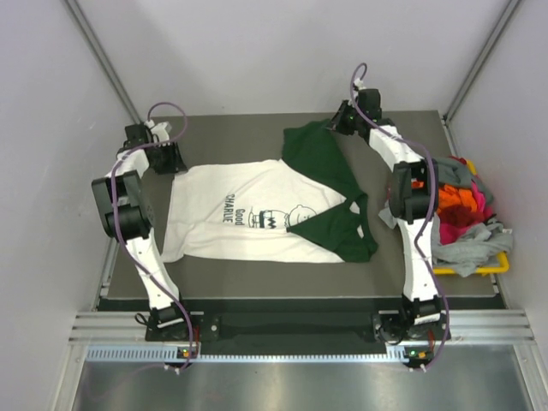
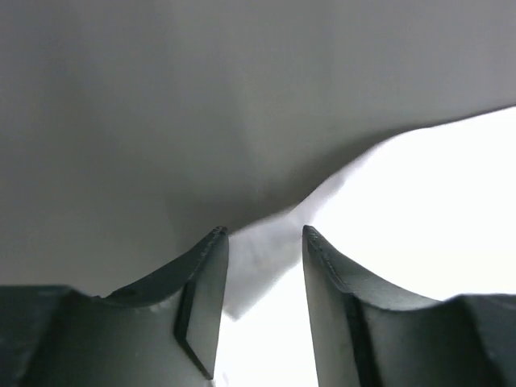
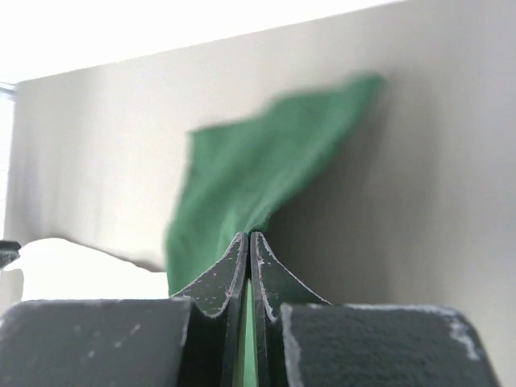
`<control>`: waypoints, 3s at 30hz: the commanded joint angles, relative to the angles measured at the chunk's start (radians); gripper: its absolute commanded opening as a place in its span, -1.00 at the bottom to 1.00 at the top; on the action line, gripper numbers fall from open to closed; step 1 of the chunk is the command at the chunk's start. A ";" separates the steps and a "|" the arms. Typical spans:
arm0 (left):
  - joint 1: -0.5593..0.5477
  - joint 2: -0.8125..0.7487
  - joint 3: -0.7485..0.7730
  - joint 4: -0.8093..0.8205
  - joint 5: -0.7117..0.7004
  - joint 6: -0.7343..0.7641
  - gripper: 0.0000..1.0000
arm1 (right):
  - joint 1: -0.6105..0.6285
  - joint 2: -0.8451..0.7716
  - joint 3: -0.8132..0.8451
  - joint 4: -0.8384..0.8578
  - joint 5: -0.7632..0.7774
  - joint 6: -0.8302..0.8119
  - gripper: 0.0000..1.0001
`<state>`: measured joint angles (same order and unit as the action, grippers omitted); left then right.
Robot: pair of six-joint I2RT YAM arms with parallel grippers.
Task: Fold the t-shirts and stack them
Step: Fold the tshirt
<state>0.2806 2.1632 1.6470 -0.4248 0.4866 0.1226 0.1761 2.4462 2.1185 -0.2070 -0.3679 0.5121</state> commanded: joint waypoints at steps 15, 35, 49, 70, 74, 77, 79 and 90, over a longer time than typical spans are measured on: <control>0.054 0.075 0.111 -0.054 0.032 -0.001 -0.01 | 0.045 -0.188 -0.104 0.000 -0.006 -0.113 -1.00; 0.104 -0.092 -0.041 -0.042 0.251 0.017 -1.00 | 0.071 -0.642 -0.605 -0.092 -0.017 -0.265 -1.00; 0.138 -0.324 -0.335 -0.025 0.121 0.322 -1.00 | 0.100 -1.136 -1.244 -0.121 0.064 -0.172 -1.00; 0.138 -0.352 -0.380 -0.037 0.066 0.432 -1.00 | 0.134 -1.190 -1.462 -0.120 0.136 -0.012 -0.89; 0.150 -0.362 -0.328 -0.239 0.138 0.574 0.97 | 0.134 -1.188 -1.378 -0.196 0.210 -0.035 0.10; 0.216 -0.425 -0.250 -0.380 0.292 0.640 0.98 | 0.131 -1.240 -1.274 -0.261 0.305 -0.066 0.45; 0.227 -0.473 -0.234 -0.358 0.316 0.583 0.98 | 0.125 -1.239 -1.226 -0.267 0.348 -0.099 0.53; -0.015 -0.284 -0.217 -0.078 -0.160 0.358 0.55 | 0.022 -0.756 -0.901 -0.215 0.294 -0.225 0.47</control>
<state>0.2390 1.7981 1.3766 -0.5472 0.4603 0.5533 0.2012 1.5745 1.1564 -0.4183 -0.0494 0.3393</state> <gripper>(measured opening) 0.763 0.740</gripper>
